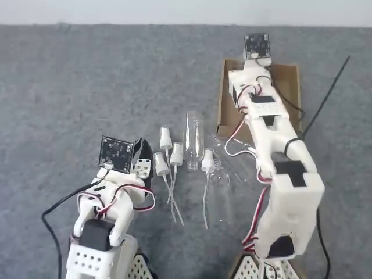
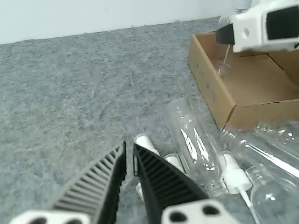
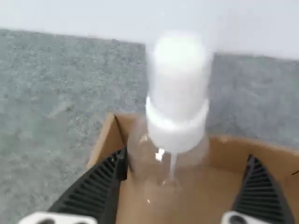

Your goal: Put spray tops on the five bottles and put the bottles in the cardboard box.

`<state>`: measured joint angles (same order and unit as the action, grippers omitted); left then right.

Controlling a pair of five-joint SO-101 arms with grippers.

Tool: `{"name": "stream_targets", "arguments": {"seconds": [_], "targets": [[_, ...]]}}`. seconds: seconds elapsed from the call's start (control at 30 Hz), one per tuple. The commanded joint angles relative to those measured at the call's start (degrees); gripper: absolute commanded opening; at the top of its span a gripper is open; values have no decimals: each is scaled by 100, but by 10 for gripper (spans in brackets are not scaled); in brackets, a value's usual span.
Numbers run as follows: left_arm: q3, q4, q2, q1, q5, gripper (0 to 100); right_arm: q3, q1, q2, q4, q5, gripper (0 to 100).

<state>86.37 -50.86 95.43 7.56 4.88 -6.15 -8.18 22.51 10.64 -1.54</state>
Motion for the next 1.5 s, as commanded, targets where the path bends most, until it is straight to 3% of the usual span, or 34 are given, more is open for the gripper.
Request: {"name": "stream_targets", "arguments": {"seconds": [0.0,0.23,0.53,0.73,0.93,1.13,1.23,1.47], "targets": [[-31,167,79,-9,18,15,308,-48,-1156,593,-62,310],[84,299,79,-9,18,15,273,-4,-2448,2167,-70,309],[101,325,79,-9,18,15,273,4,-3864,5745,-105,310],[110,325,79,-9,18,15,158,-4,-4277,7301,-1319,308],[101,325,79,-18,18,15,-1363,-13,-4787,7187,-1934,307],[110,325,79,-18,18,15,-3095,4,-5437,6193,-2295,275],[110,325,79,-18,18,15,-3560,13,-5490,5798,-2365,224],[110,316,79,-18,18,15,-4132,532,-5490,5121,-2374,245]]}}
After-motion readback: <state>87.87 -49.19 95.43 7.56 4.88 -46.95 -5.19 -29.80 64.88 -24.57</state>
